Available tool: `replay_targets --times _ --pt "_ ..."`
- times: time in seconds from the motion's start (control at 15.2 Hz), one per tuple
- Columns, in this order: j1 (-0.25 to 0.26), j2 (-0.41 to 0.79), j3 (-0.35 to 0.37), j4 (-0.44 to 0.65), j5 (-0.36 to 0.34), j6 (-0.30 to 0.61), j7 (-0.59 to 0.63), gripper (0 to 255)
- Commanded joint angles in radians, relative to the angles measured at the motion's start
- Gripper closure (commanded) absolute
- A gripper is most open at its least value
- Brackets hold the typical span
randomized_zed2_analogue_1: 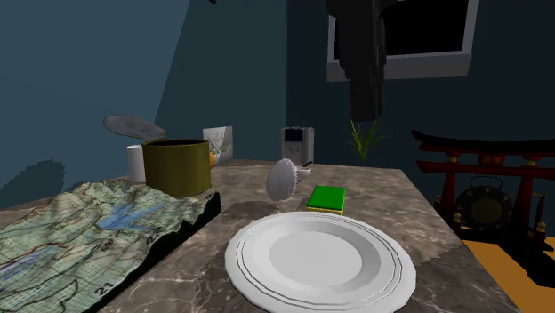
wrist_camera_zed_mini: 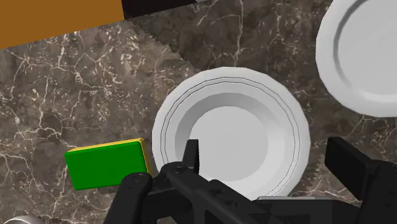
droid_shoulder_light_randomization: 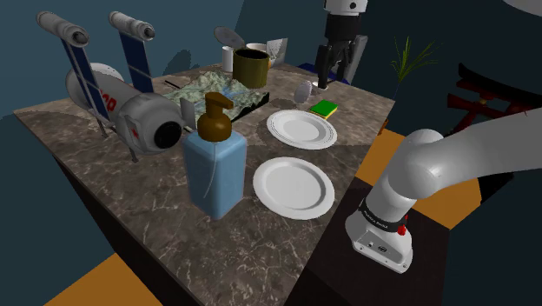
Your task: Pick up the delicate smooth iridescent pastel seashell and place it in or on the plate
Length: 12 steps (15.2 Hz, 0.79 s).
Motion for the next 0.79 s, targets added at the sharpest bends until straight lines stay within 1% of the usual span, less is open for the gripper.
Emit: replay_targets --times 0.0,0.4,0.73 --pt "0.000 0.000 0.000 0.000 0.000 0.000 0.000 0" --pt "-0.024 0.059 -0.204 -0.023 0.010 0.146 -0.201 0" --pt "-0.023 0.170 -0.376 0.005 0.062 0.251 -0.384 0"
